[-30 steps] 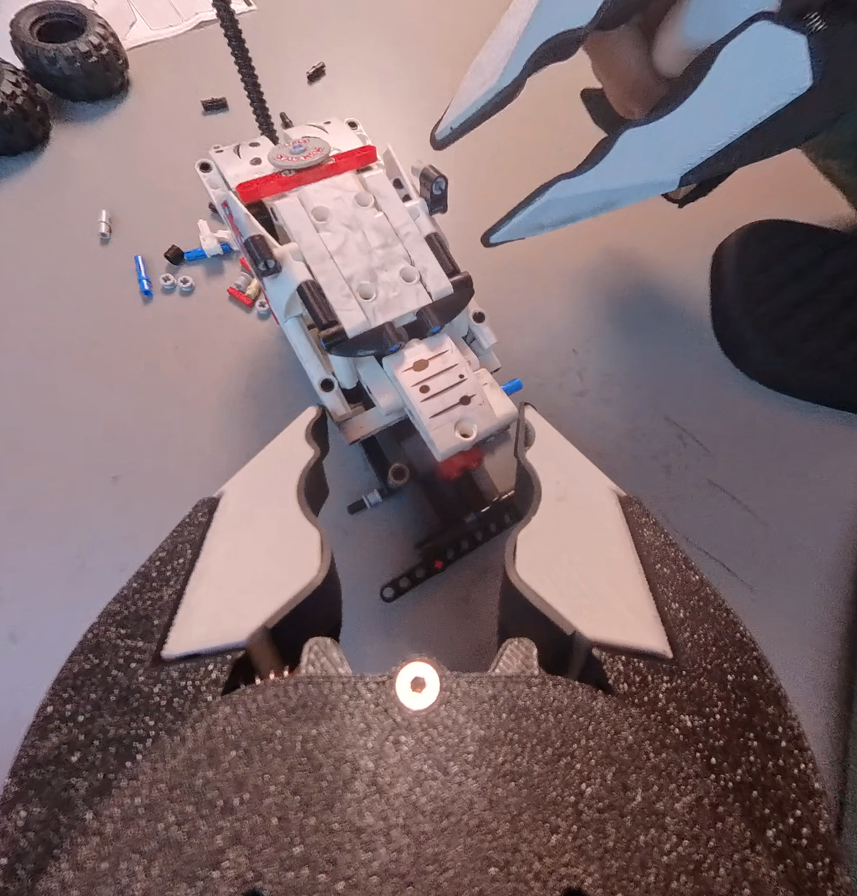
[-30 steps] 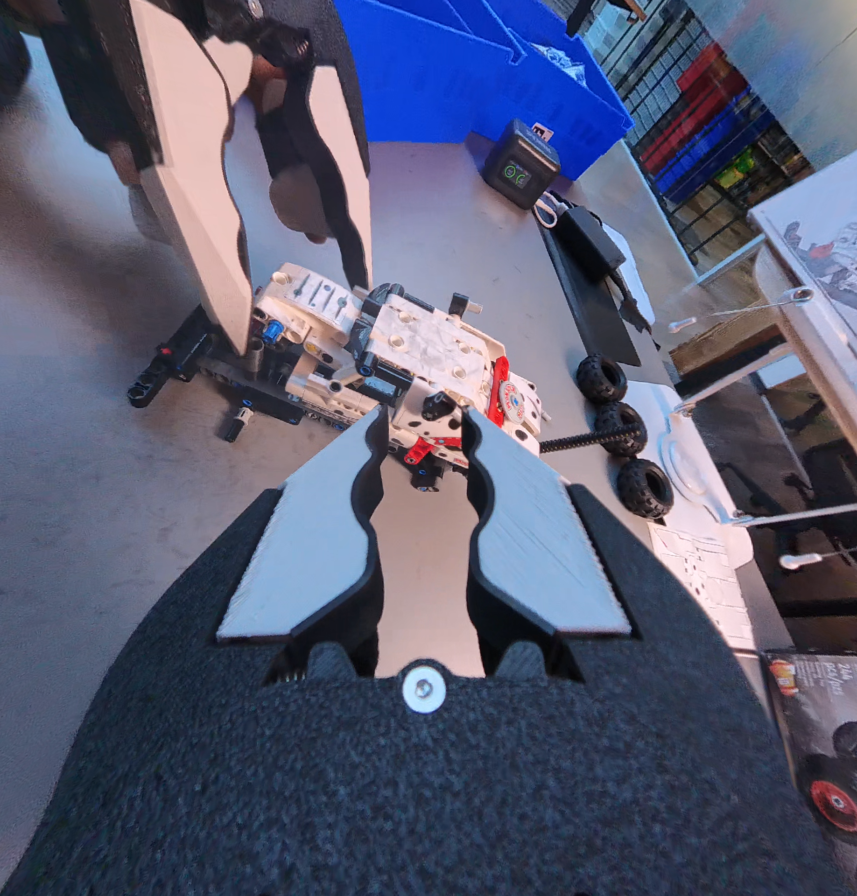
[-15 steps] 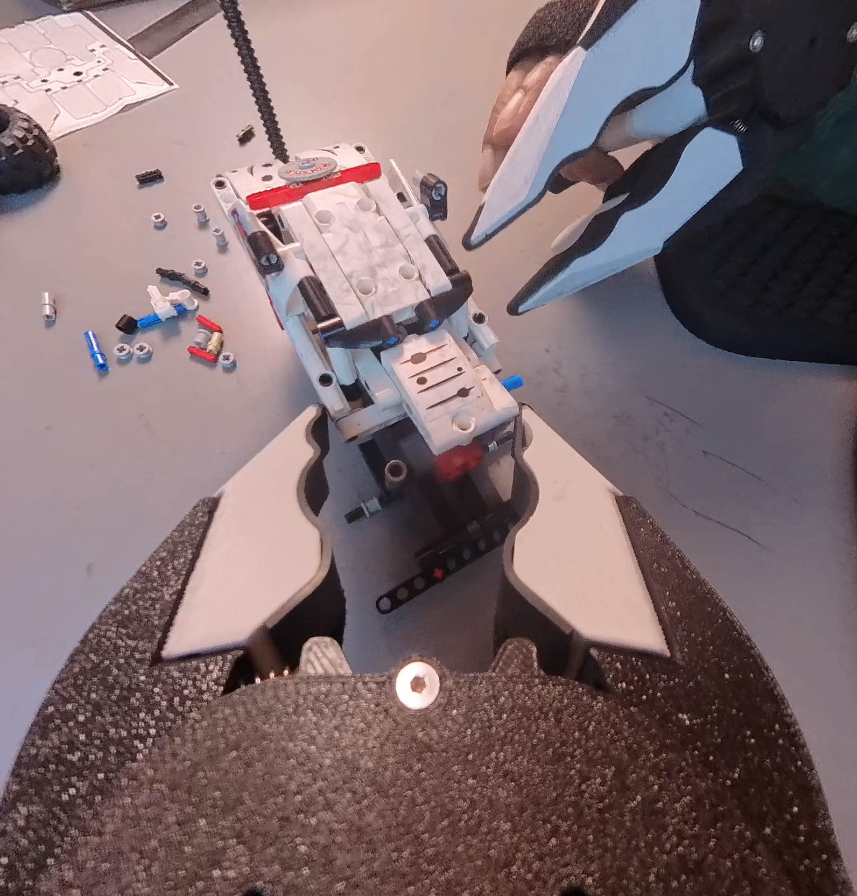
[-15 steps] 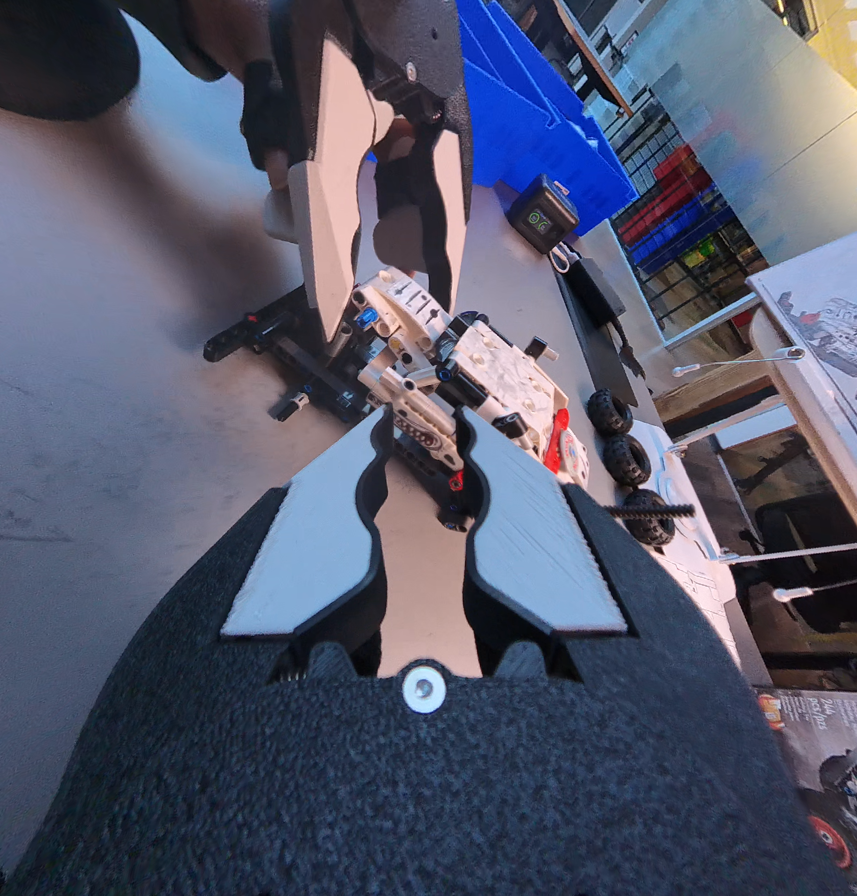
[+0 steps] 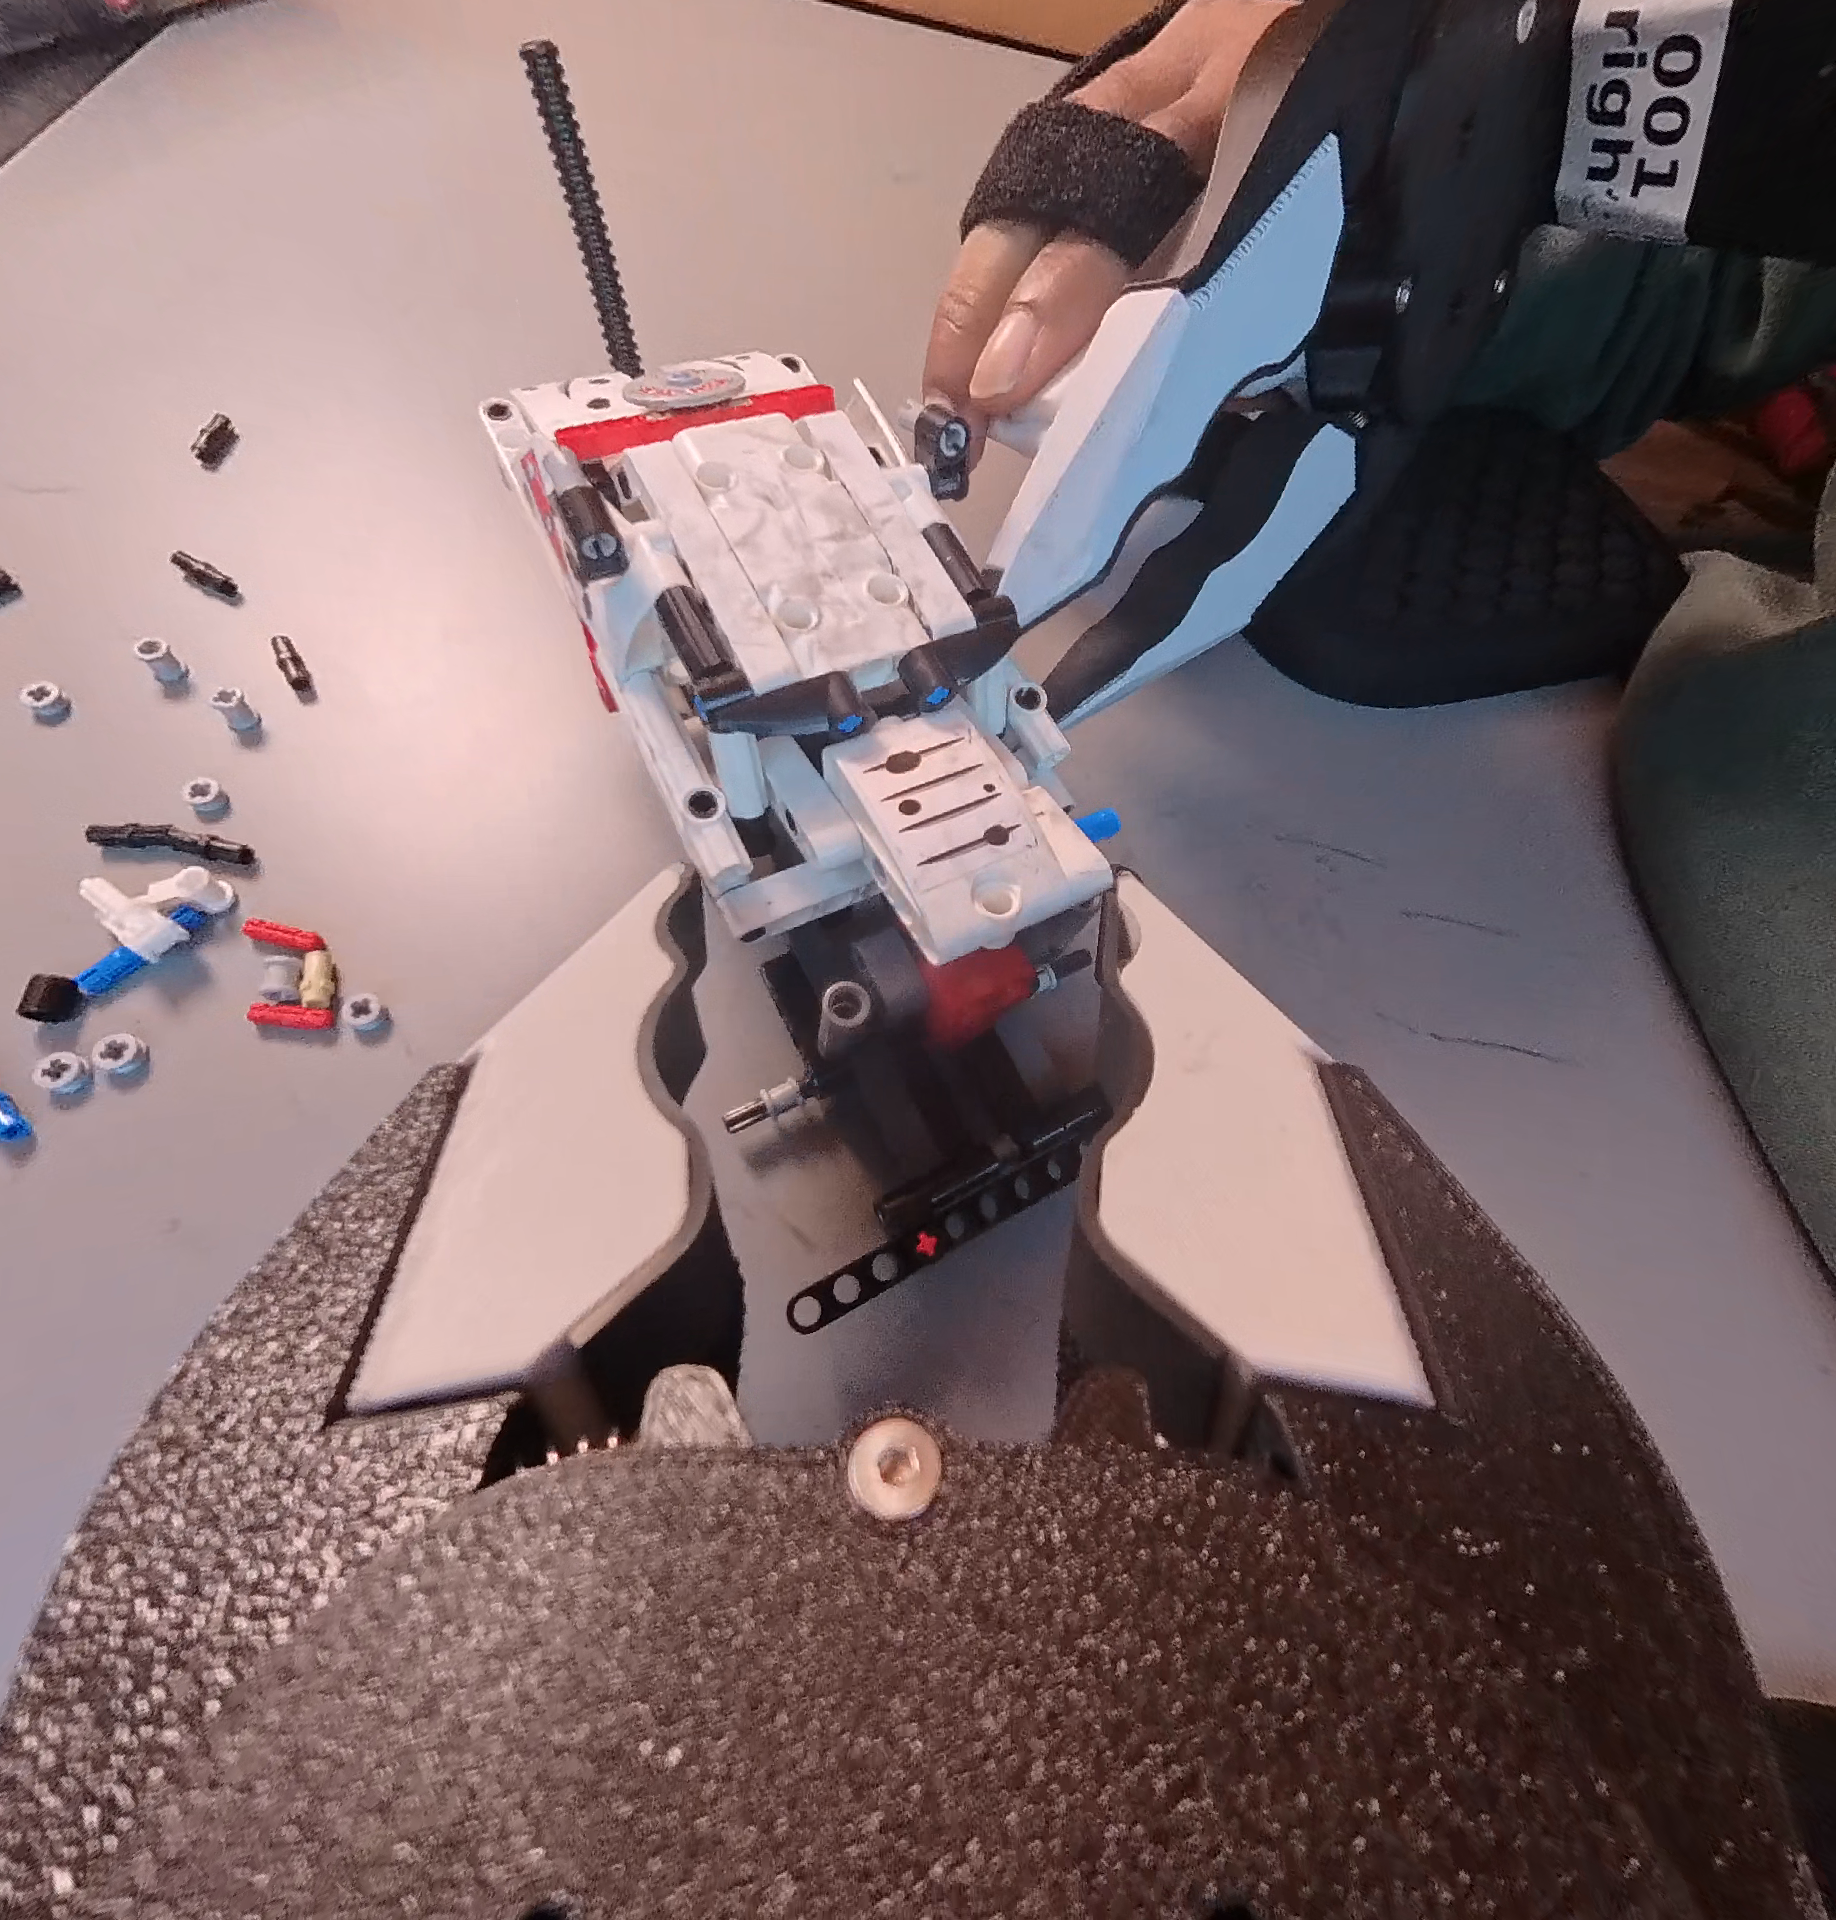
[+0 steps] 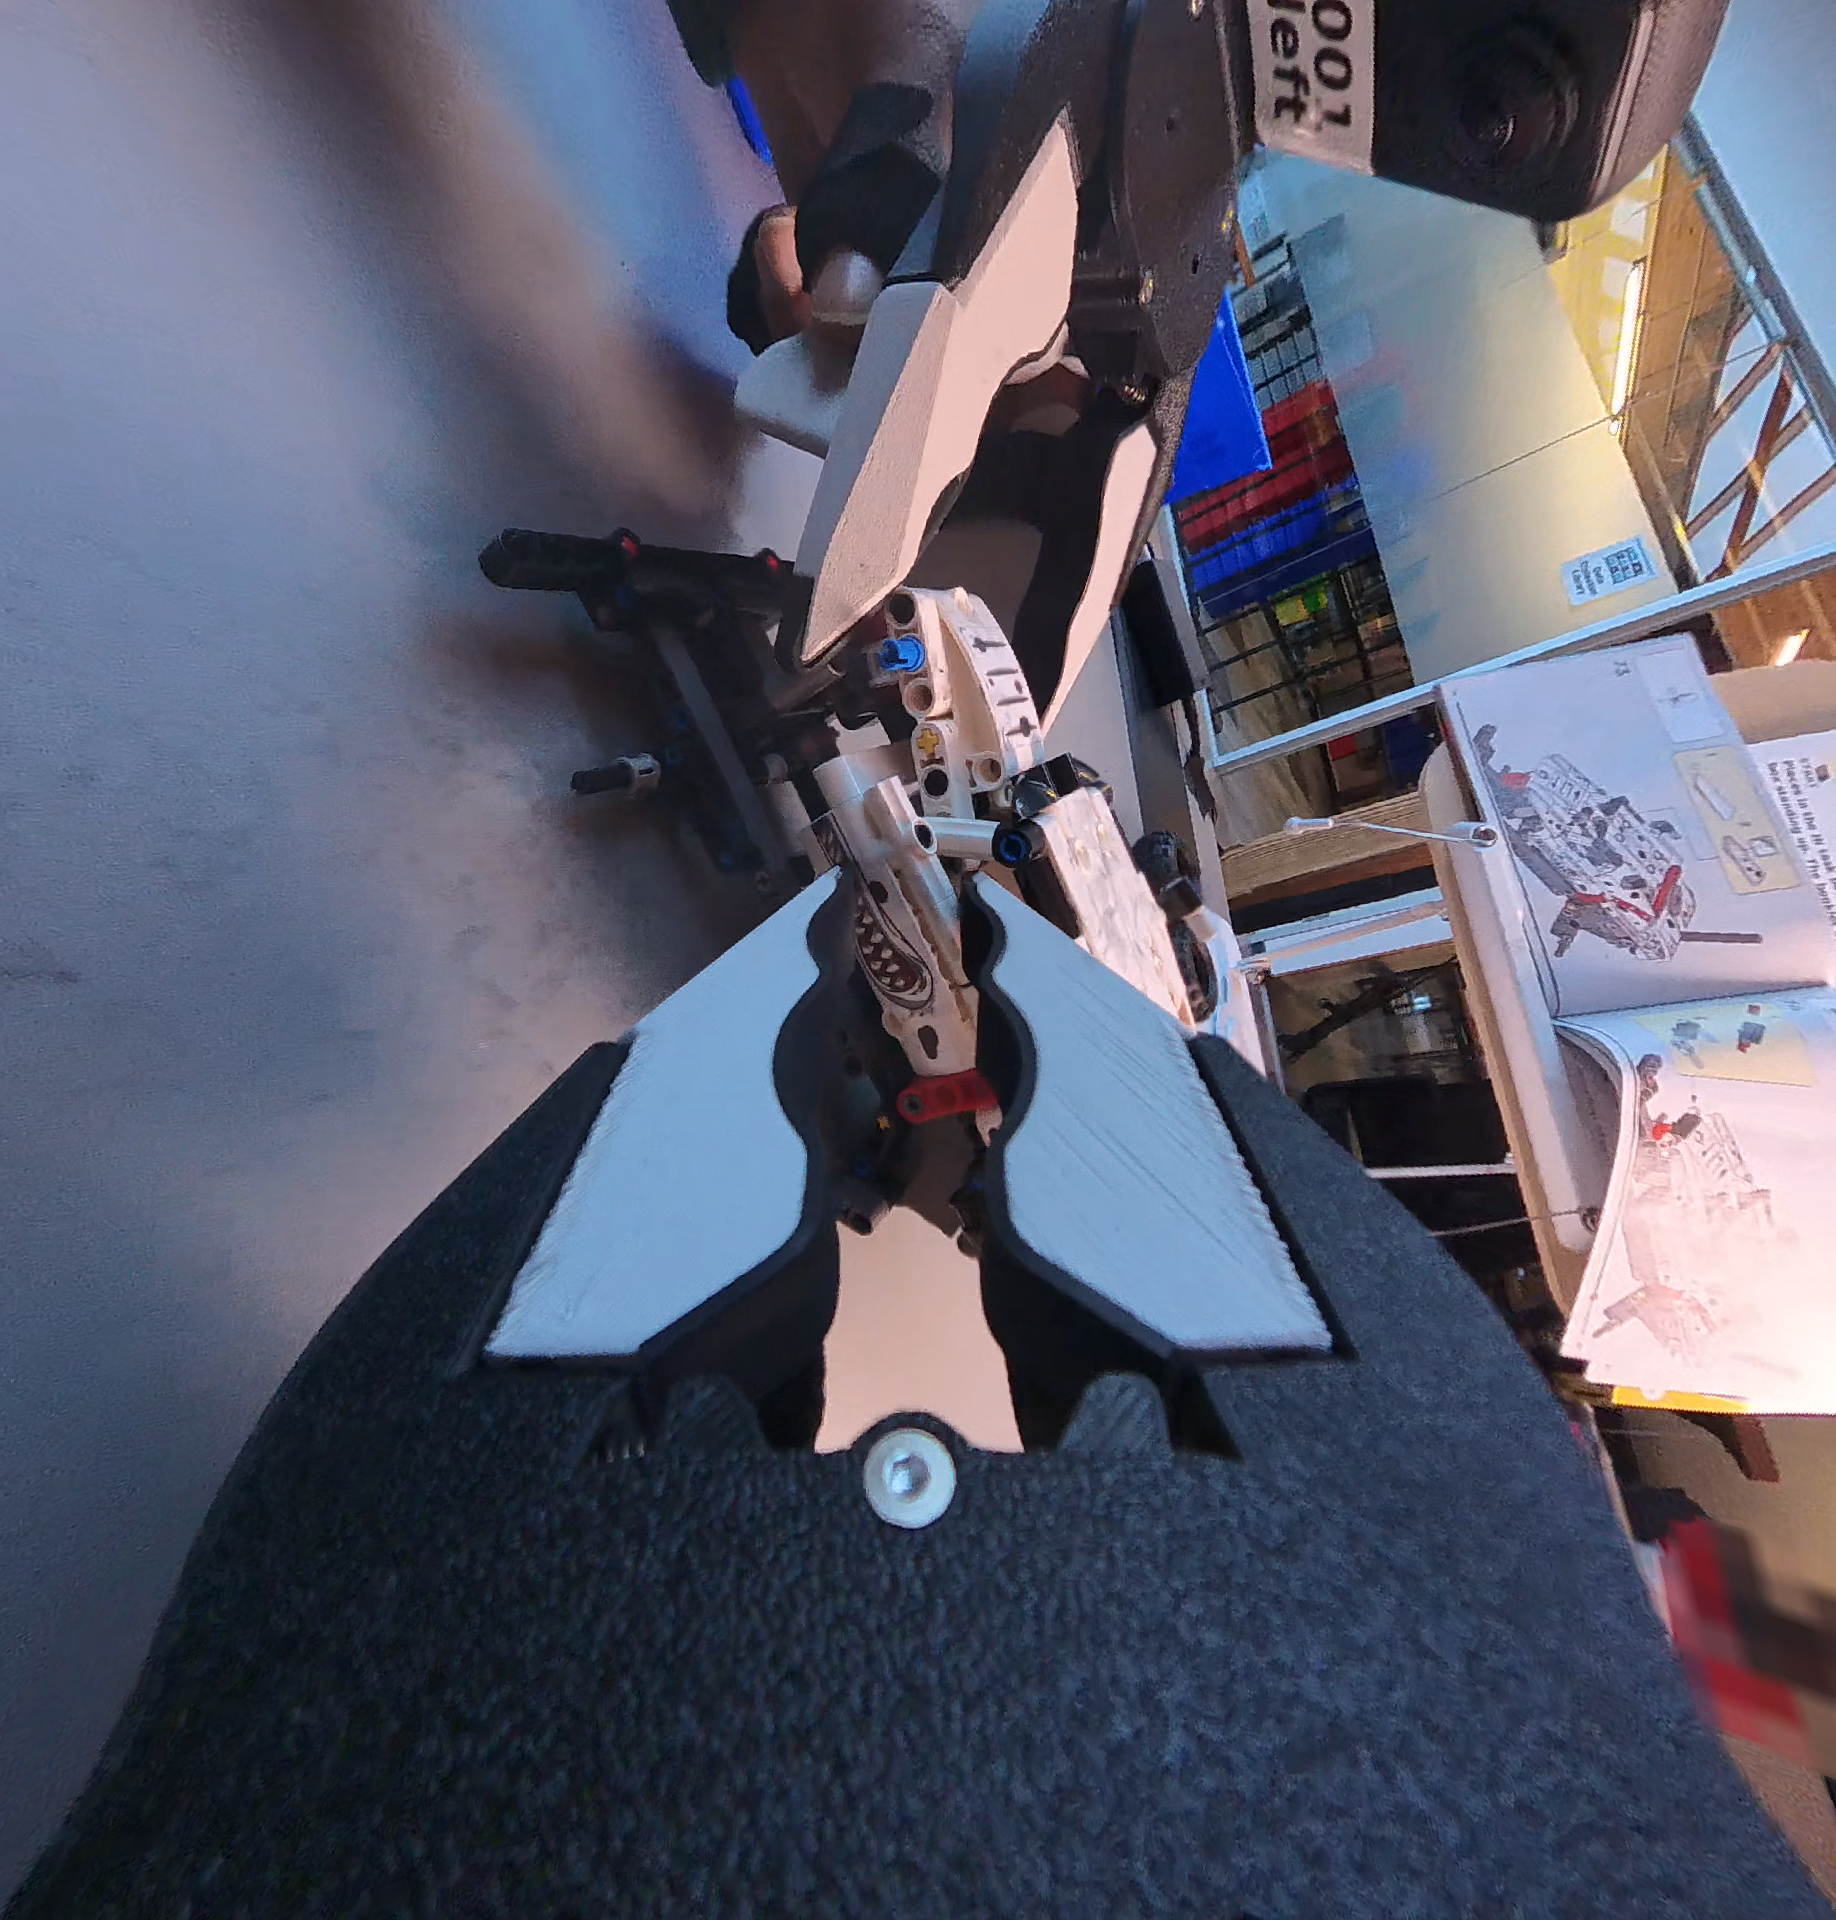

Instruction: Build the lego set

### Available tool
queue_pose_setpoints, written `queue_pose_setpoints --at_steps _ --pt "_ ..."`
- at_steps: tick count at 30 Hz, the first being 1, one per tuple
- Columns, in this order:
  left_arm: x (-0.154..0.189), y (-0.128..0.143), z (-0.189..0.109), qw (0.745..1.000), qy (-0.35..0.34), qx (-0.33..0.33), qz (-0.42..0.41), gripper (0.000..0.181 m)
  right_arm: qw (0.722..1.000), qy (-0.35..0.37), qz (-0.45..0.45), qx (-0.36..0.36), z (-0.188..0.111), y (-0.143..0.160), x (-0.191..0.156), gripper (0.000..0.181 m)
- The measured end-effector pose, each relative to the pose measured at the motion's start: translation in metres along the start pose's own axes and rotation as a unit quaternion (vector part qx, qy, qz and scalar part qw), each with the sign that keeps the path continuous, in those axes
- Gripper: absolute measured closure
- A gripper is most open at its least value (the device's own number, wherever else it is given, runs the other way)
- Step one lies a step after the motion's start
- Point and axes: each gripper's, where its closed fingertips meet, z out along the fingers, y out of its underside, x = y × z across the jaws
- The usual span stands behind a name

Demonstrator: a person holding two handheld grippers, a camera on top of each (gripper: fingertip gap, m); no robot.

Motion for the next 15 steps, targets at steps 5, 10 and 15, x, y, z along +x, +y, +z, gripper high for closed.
queue_pose_setpoints --at_steps 5,10,15 --pt "-0.018 -0.006 -0.007 0.998 -0.064 0.011 -0.004 0.114 0.998 0.006 0.042 -0.035 0.001 0.008 0.004 0.168" --pt "-0.02 -0.009 -0.021 0.993 -0.115 0.027 -0.026 0.116 0.995 0.025 0.084 -0.05 0.005 0.011 0.009 0.169" --pt "-0.02 -0.004 -0.01 0.989 -0.139 0.033 -0.022 0.12 0.993 0.027 0.105 -0.051 0.006 0.01 0.01 0.17"
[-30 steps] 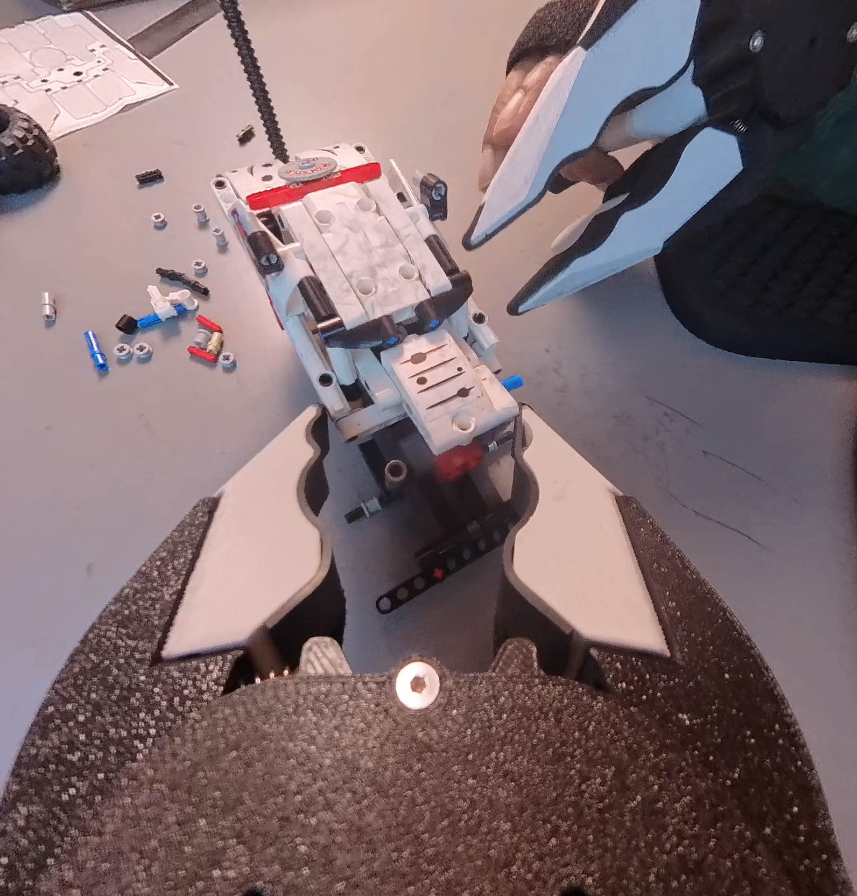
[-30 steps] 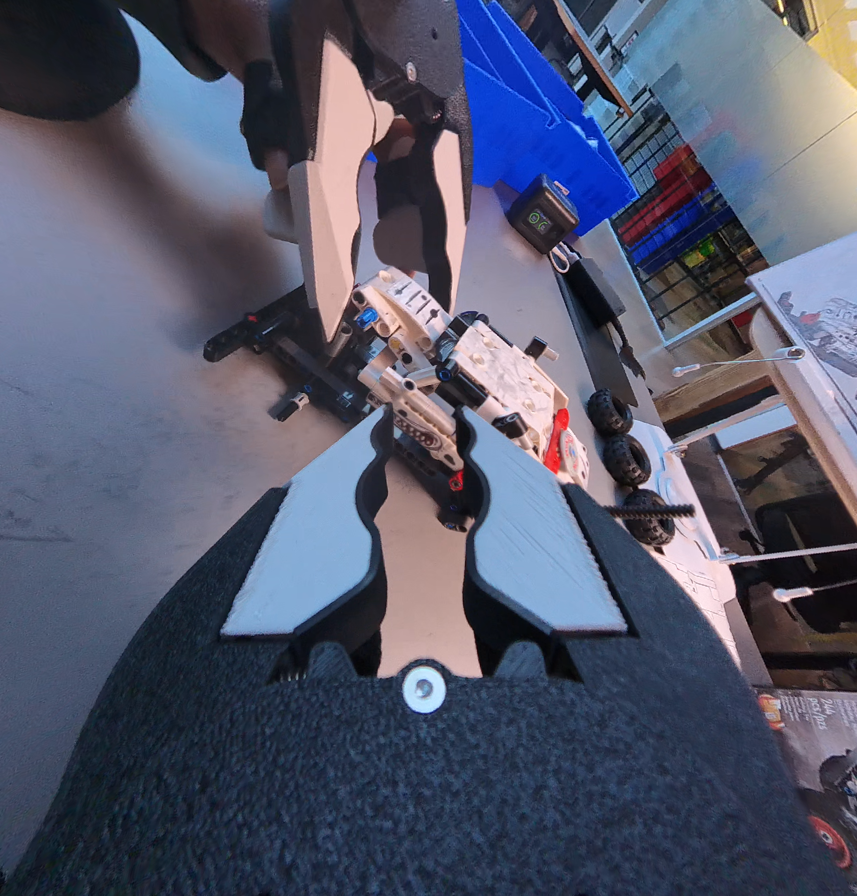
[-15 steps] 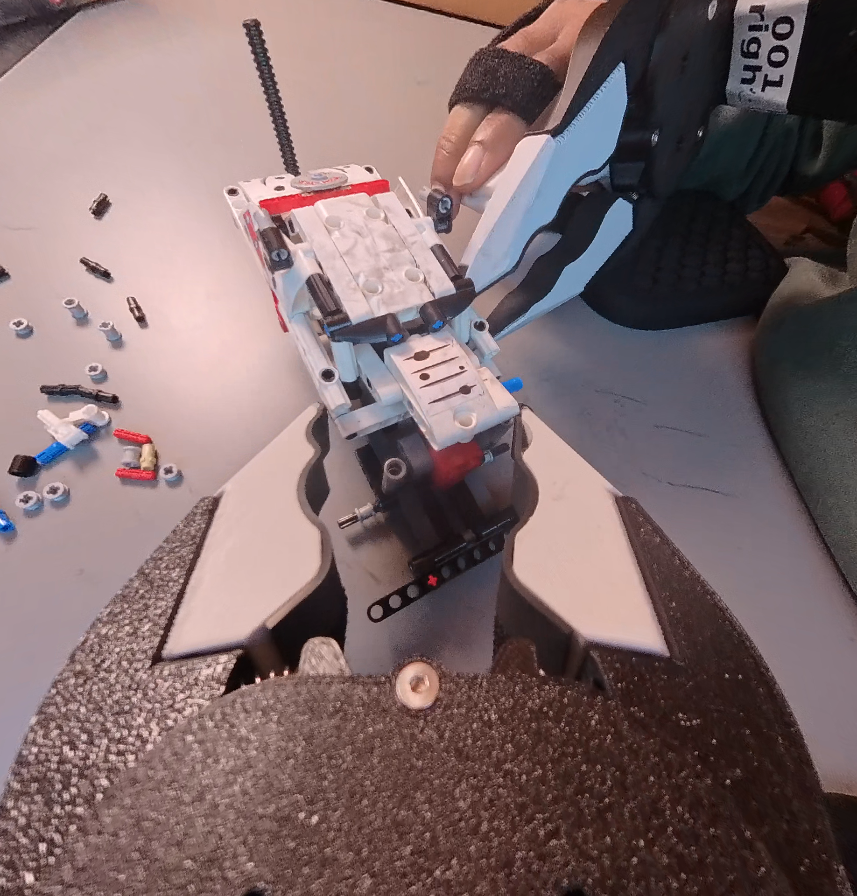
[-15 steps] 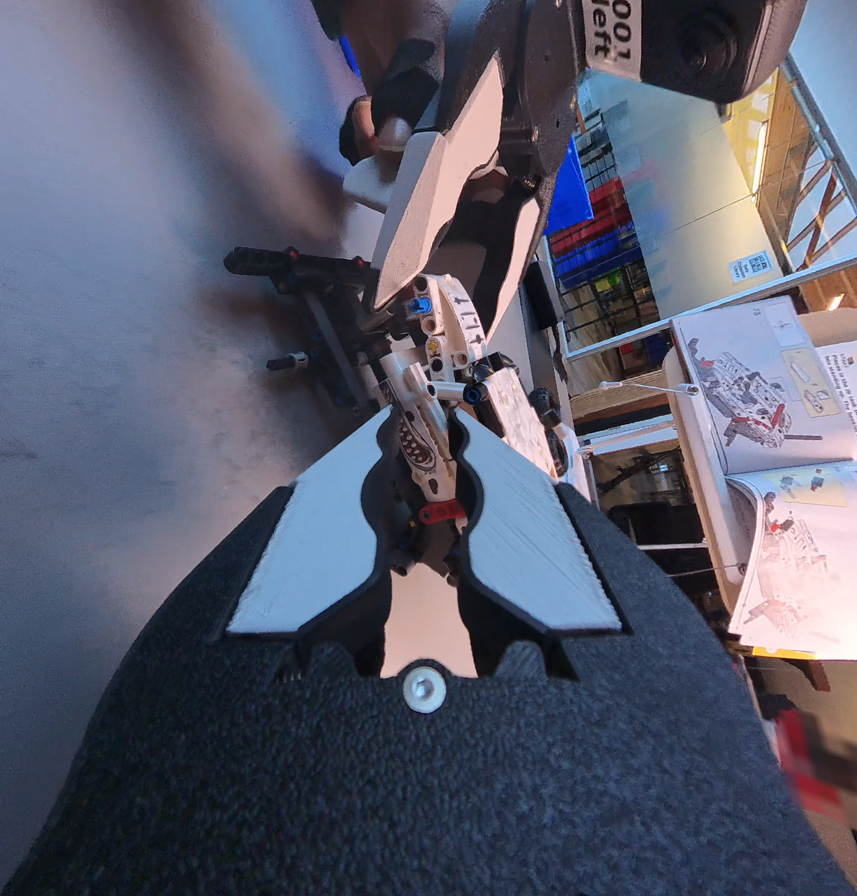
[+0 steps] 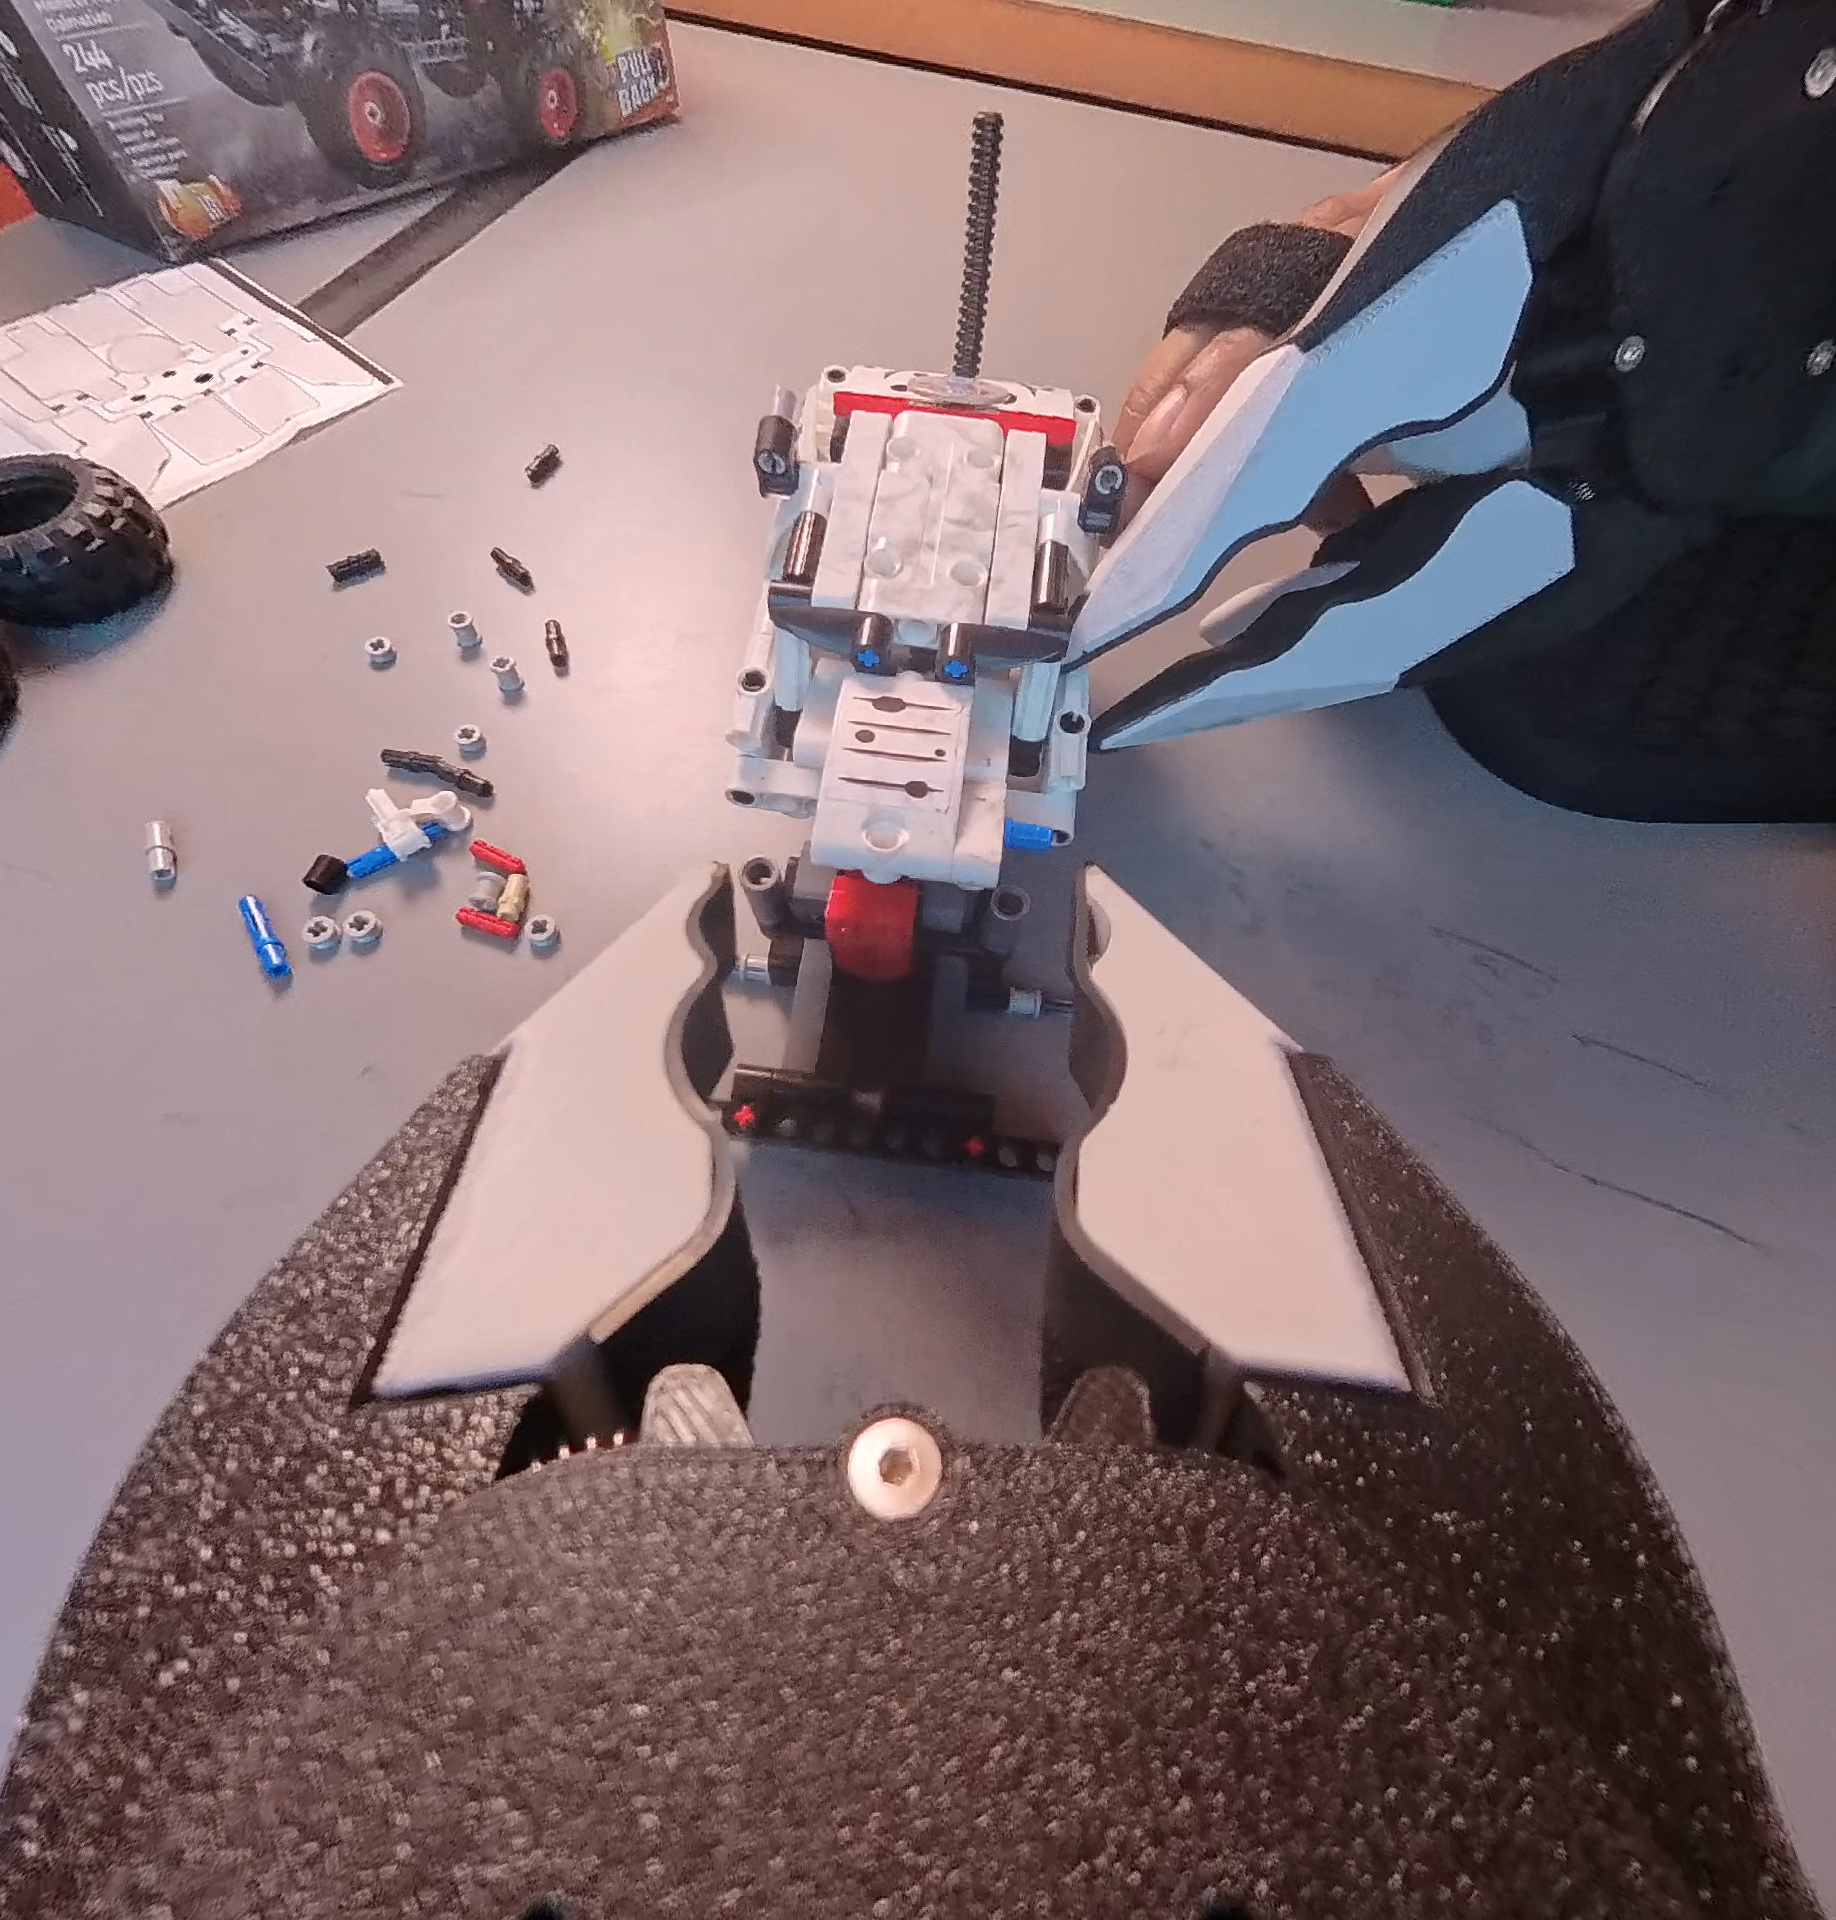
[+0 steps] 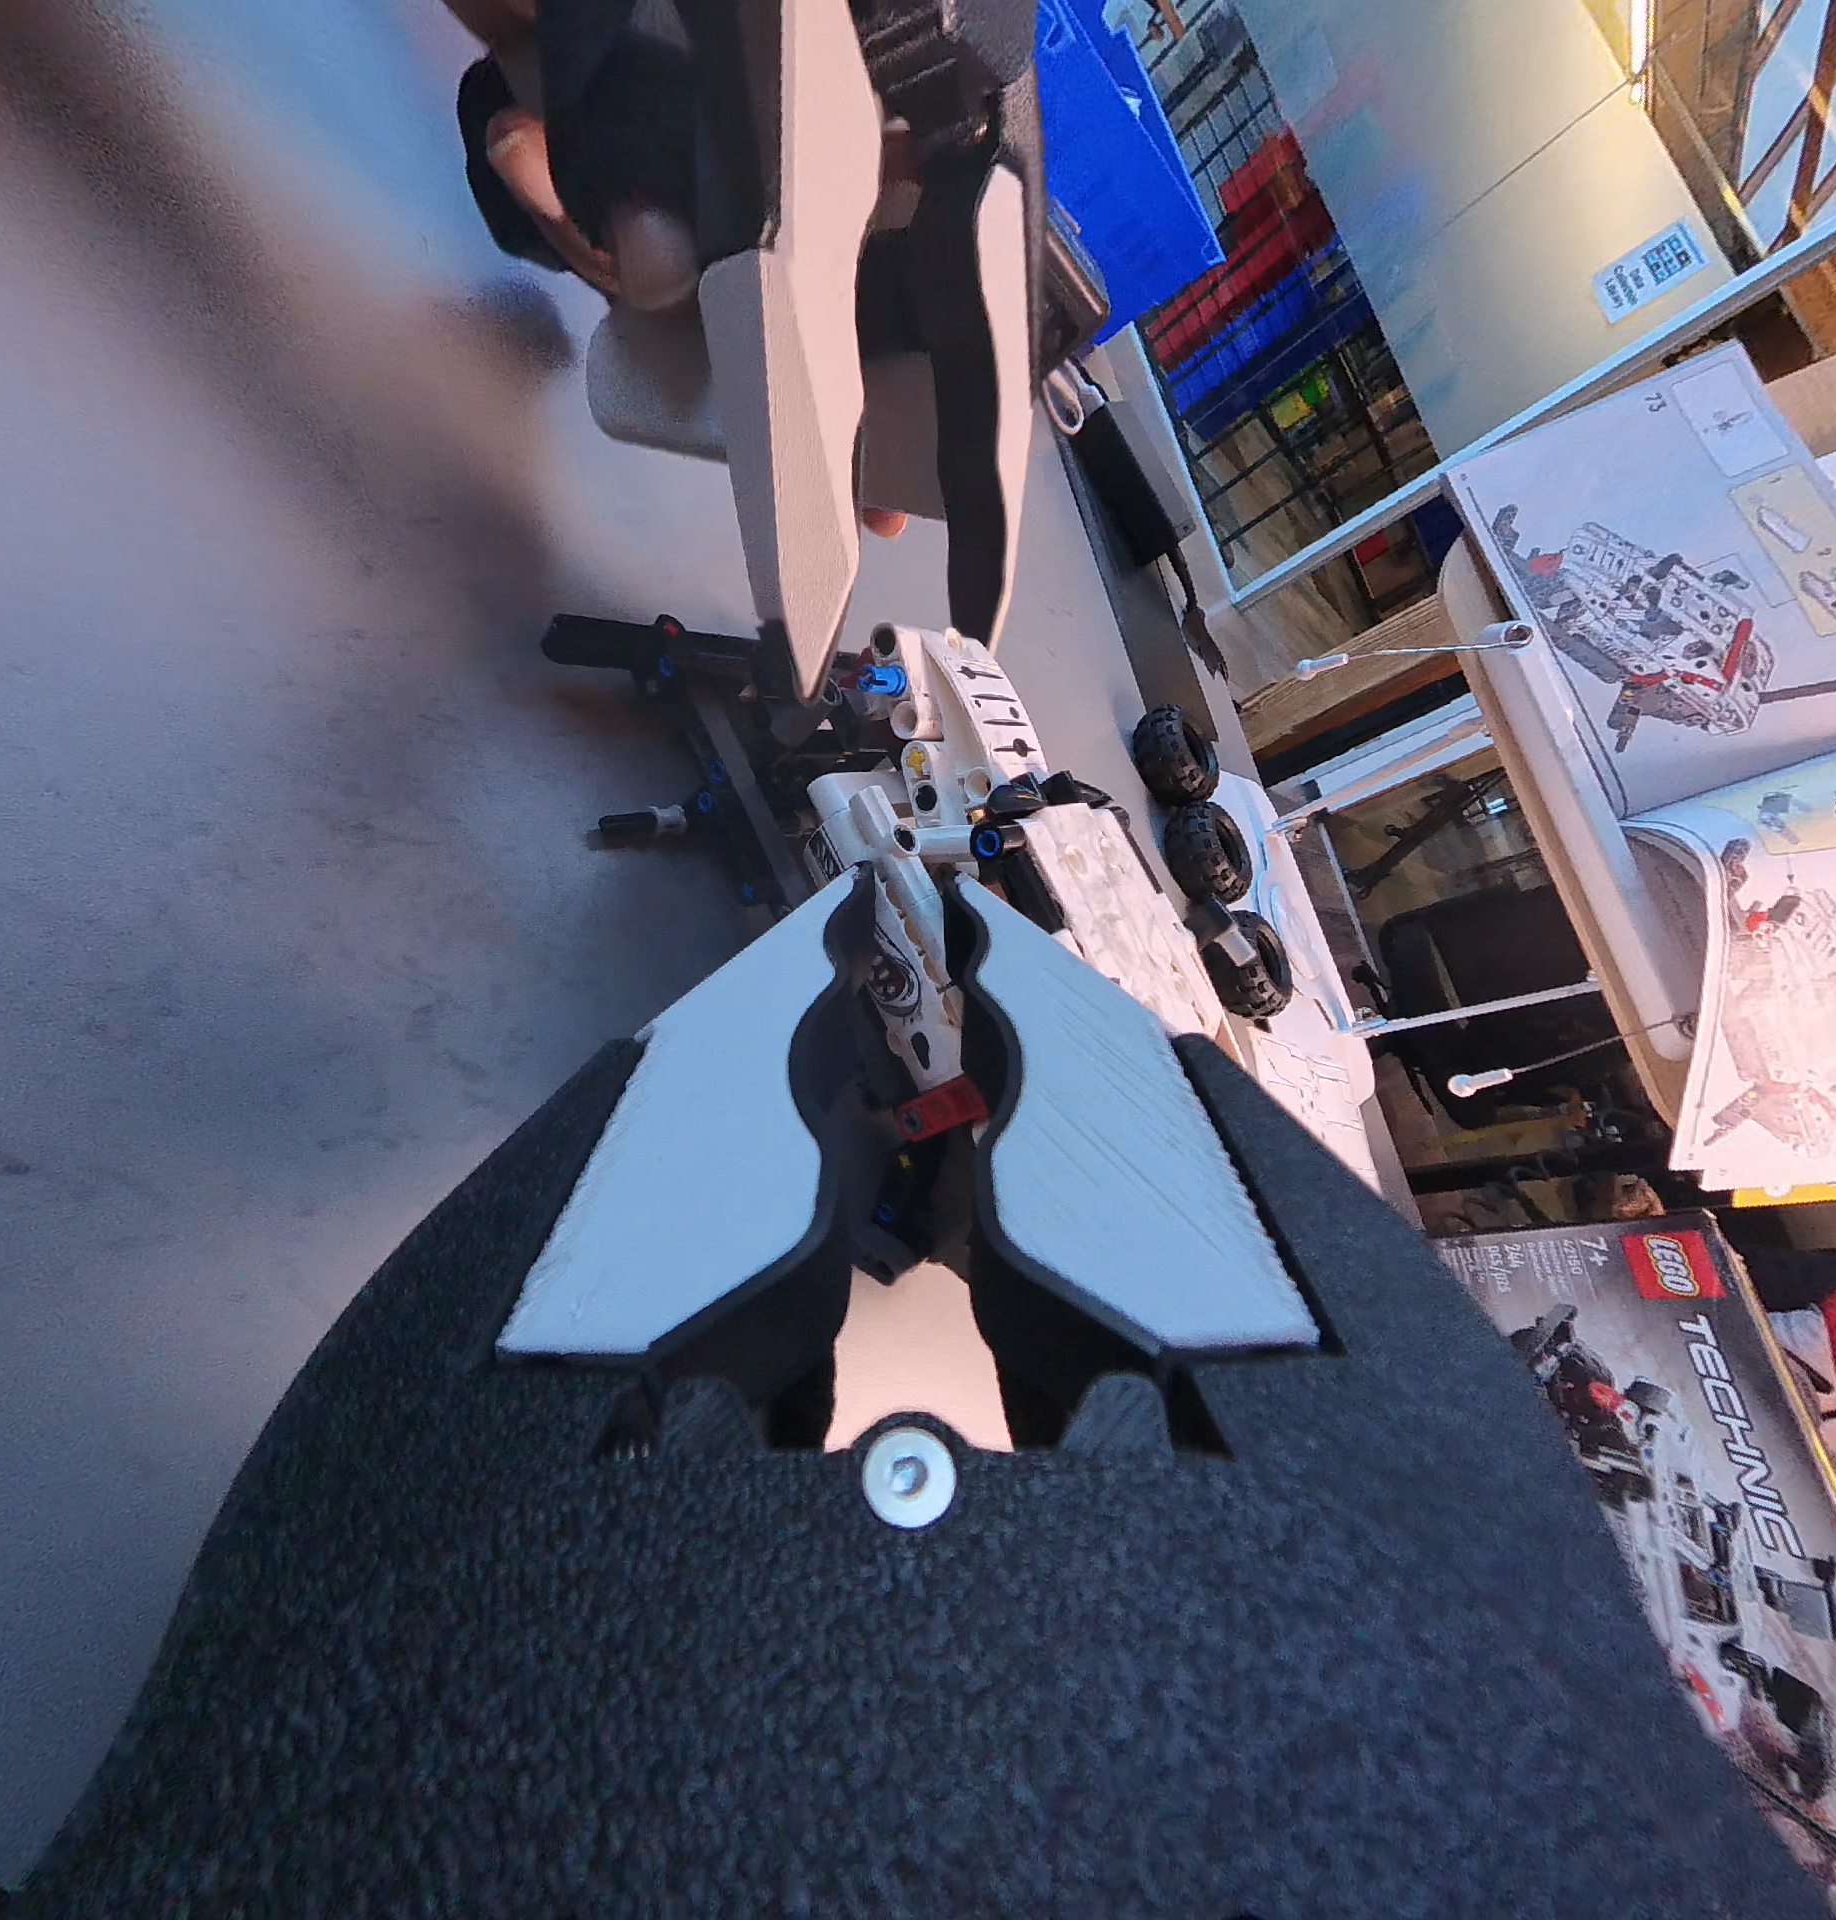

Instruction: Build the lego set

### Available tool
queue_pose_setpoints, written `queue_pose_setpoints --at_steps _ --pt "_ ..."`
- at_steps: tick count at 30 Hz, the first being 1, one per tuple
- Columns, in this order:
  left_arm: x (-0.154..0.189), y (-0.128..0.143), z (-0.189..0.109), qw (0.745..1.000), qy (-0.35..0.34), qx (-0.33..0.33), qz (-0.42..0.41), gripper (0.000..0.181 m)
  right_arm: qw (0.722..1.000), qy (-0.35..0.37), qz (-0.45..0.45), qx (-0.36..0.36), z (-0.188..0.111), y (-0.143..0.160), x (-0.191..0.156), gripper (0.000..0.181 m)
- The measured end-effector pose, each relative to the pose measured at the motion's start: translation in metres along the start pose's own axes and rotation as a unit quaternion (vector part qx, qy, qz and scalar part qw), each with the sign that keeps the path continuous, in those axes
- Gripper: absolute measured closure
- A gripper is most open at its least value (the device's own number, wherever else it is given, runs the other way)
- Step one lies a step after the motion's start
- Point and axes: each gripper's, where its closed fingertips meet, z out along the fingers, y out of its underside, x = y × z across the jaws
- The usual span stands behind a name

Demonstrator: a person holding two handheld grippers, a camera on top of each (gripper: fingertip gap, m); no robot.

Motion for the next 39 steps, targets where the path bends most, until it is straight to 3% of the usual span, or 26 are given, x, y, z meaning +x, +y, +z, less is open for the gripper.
queue_pose_setpoints --at_steps 6,8,15,25,27,28,31,35,39 --pt "-0.007 -0.002 0.001 1.0 -0.018 0.02 -0.002 0.136 1.0 0.005 0.018 0.012 0.0 -0.002 0.001 0.17" --pt "-0.007 -0.001 0.0 1.0 -0.014 0.022 -0.001 0.136 0.999 0.008 0.031 0.034 -0.003 -0.008 0.003 0.179" --pt "-0.008 0.0 -0.002 1.0 -0.007 0.026 0.001 0.138 0.987 0.027 0.113 0.111 -0.017 -0.024 0.026 0.175" --pt "-0.013 0.0 -0.005 0.999 -0.006 0.036 0.011 0.138 0.975 0.094 0.148 0.136 -0.024 -0.019 0.054 0.168" --pt "-0.02 -0.002 -0.008 0.998 -0.038 0.046 0.028 0.153 0.97 0.103 0.169 0.142 -0.025 -0.017 0.059 0.166" --pt "-0.026 -0.003 -0.011 0.996 -0.059 0.051 0.041 0.152 0.967 0.105 0.183 0.143 -0.026 -0.015 0.062 0.165" --pt "-0.038 -0.005 -0.02 0.993 -0.09 0.062 0.047 0.126 0.957 0.107 0.226 0.146 -0.026 -0.008 0.07 0.163" --pt "-0.04 -0.017 -0.032 0.991 -0.086 0.102 0.027 0.127 0.948 0.117 0.253 0.151 -0.03 -0.004 0.08 0.163" --pt "-0.07 -0.043 -0.056 0.979 -0.129 0.159 -0.016 0.128 0.939 0.148 0.264 0.164 -0.044 -0.003 0.103 0.163"
